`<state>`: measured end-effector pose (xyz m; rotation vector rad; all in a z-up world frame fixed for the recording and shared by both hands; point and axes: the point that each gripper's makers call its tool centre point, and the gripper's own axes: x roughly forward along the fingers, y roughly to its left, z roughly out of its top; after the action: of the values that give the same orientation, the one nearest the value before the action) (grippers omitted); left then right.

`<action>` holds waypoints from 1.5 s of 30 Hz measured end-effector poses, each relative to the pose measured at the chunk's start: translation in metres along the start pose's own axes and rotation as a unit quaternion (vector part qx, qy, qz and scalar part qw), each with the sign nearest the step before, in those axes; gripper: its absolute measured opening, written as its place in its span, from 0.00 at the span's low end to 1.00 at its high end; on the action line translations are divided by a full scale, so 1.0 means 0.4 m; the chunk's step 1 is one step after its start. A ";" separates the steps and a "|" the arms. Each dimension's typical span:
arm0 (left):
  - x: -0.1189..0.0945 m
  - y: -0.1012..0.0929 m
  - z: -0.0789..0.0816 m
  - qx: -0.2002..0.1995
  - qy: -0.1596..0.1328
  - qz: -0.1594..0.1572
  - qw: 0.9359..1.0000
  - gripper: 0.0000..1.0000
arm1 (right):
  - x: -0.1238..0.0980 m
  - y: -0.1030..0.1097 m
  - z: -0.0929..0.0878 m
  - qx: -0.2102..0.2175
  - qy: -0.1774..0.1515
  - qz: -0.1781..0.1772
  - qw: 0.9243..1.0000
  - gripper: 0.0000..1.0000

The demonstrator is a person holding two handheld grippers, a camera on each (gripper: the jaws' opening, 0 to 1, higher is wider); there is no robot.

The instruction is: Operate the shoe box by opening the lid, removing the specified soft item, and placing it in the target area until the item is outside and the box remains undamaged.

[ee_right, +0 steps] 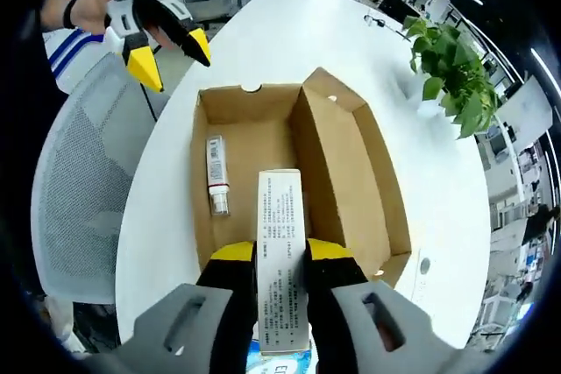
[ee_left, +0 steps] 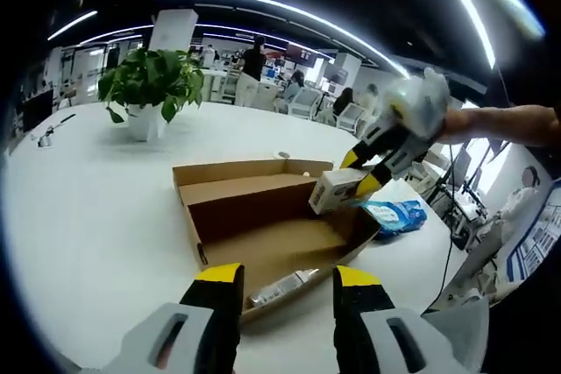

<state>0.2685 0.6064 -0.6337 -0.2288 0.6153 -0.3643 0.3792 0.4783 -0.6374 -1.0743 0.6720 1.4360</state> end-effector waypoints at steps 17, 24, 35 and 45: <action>0.032 -0.051 0.002 0.011 0.009 -0.019 1.000 0.41 | -0.147 0.045 -0.252 0.061 0.038 -0.052 0.996 0.18; 0.058 -0.090 0.004 0.025 0.021 -0.034 0.999 0.41 | -0.183 0.112 -0.415 0.133 0.059 -0.067 0.987 0.18; 0.112 -0.161 0.018 0.052 0.040 -0.059 0.996 0.41 | -0.239 0.232 -0.610 0.193 0.080 -0.079 0.975 0.18; 0.156 -0.225 0.005 0.059 0.053 -0.077 0.994 0.41 | -0.277 0.266 -0.715 0.228 0.093 -0.089 0.965 0.18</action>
<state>0.2929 0.4996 -0.6361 -0.1437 0.6801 -0.5625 0.3334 0.1592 -0.6759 -0.8829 0.9618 0.9679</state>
